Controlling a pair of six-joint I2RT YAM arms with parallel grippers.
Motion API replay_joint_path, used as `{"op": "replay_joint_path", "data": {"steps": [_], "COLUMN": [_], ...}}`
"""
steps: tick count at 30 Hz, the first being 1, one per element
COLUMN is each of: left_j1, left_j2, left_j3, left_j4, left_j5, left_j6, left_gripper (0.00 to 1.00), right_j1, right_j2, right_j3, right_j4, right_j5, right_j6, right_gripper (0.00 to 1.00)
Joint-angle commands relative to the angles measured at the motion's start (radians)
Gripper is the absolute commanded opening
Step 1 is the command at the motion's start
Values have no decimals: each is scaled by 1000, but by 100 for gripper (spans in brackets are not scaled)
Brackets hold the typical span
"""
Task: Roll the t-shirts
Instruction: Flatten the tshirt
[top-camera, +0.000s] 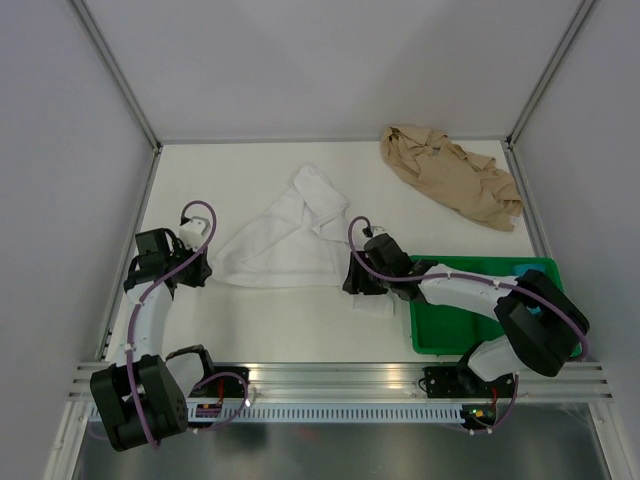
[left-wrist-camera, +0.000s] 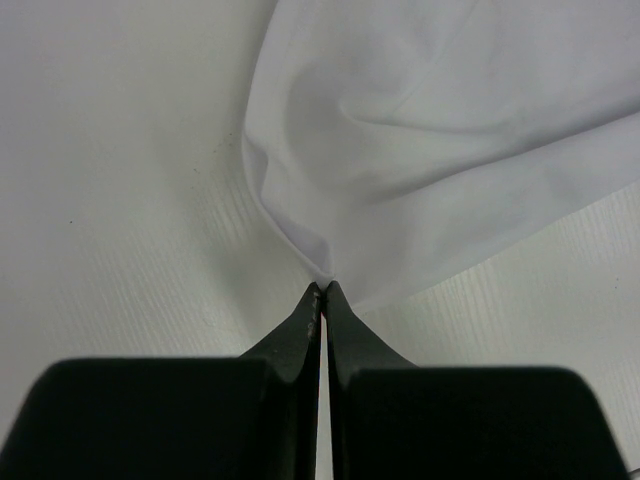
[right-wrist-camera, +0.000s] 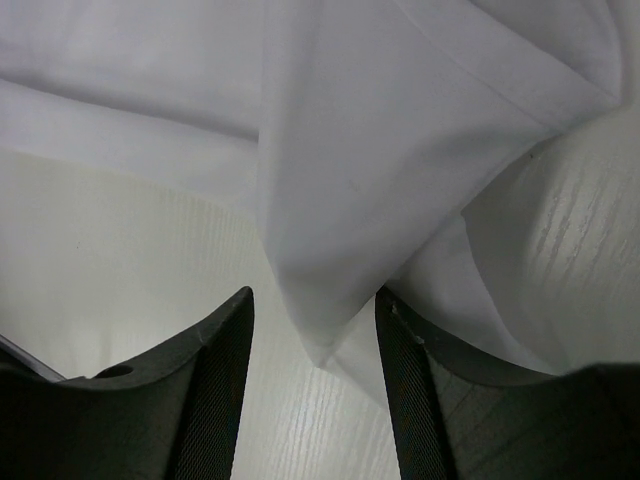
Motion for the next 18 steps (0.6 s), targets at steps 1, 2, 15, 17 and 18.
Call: {"op": "replay_joint_path", "data": {"steps": [1,2,15,17,18], "left_j1": [-2,-4,-2,-1,1], "left_j2": [-12,-11,11,11,8], "left_j3": [3,5,243,311,361], "left_j4": [-2,-2,-10,-71,-92], "left_j5": [39,39,-10,-71,-99], "left_j6": [34,35,-34,-6,21], "left_gripper": [2,2,2,2,2], "right_j1": [-2,-2,-167,-223,-258], "right_j2": [31,53,-25,-107,-136], "right_j3": [19,19,286,362,382], "right_j4": [55,81,35,-14,-42], "right_j5": [18,18,-92,-89,-85], "right_j6": [25,25,-62,-96,-132], "right_gripper": [58,58,1,0,0]}}
